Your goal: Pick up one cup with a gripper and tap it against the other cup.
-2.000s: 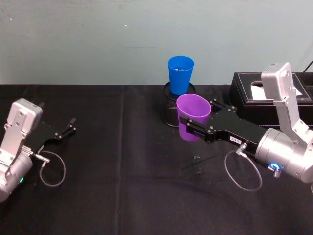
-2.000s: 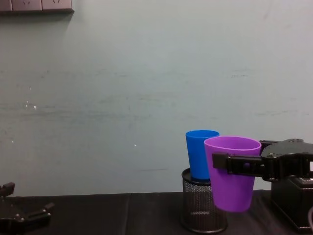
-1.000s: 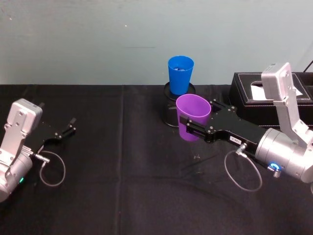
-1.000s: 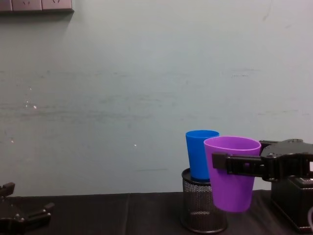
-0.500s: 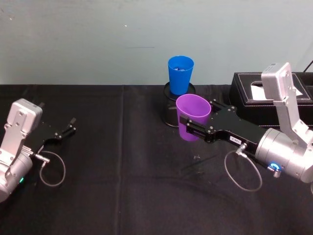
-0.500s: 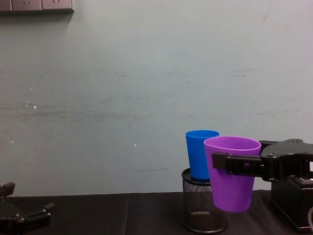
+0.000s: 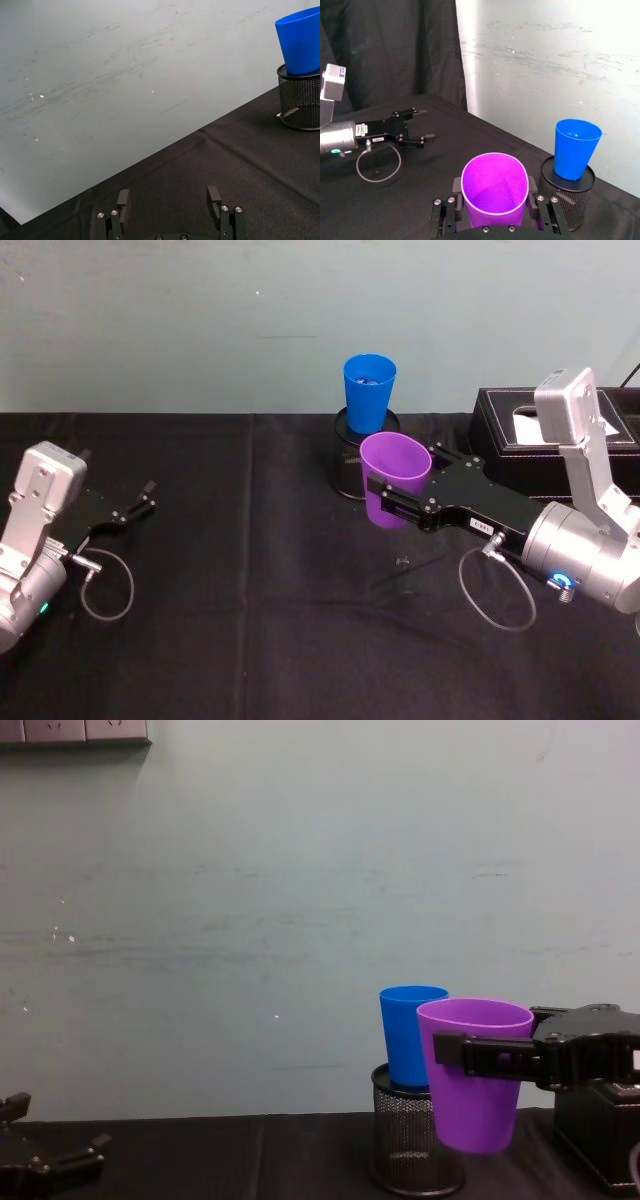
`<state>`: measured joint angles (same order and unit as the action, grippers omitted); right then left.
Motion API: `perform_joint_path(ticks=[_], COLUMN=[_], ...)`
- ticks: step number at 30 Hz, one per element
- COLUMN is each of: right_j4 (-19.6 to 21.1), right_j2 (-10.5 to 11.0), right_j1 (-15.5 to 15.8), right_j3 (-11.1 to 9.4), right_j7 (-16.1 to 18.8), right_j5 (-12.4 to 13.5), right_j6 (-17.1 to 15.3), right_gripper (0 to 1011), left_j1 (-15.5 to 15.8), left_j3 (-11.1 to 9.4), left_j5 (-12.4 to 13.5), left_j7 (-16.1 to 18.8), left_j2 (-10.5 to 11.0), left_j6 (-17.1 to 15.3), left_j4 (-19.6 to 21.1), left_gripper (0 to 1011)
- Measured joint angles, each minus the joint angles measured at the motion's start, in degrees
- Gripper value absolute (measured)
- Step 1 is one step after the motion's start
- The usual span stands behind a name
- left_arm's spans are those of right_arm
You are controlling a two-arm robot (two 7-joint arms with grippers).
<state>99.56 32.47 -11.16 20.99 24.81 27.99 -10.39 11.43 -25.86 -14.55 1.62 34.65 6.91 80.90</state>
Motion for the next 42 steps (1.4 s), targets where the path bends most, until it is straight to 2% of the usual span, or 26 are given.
perform_joint_path(ticks=[7,14,24,29,42], right_j4=[-0.3,-3.8,-10.6,-14.4,-22.4], right_j2=[-0.1,-1.8,-5.1,-6.8,-10.9], right_j1=[-0.1,-2.2,-7.4,-9.9,-14.6], right_j3=[0.2,1.1,2.8,3.8,4.0], right_j7=[0.0,-0.1,0.0,-0.1,-0.3], right_j5=[0.1,0.4,0.2,-0.9,-2.4], right_j6=[0.0,-0.1,0.0,0.8,3.0], right_gripper=[723,723,723,723,723], left_j1=[0.0,0.0,0.0,0.0,0.0], left_j3=[0.0,0.0,0.0,0.0,0.0], left_j5=[0.0,0.0,0.0,0.0,0.0], left_j7=[0.0,0.0,0.0,0.0,0.0], left_j2=[0.0,0.0,0.0,0.0,0.0], left_j6=[0.0,0.0,0.0,0.0,0.0], left_j4=[0.0,0.0,0.0,0.0,0.0], left_gripper=[1000,1000,1000,1000,1000])
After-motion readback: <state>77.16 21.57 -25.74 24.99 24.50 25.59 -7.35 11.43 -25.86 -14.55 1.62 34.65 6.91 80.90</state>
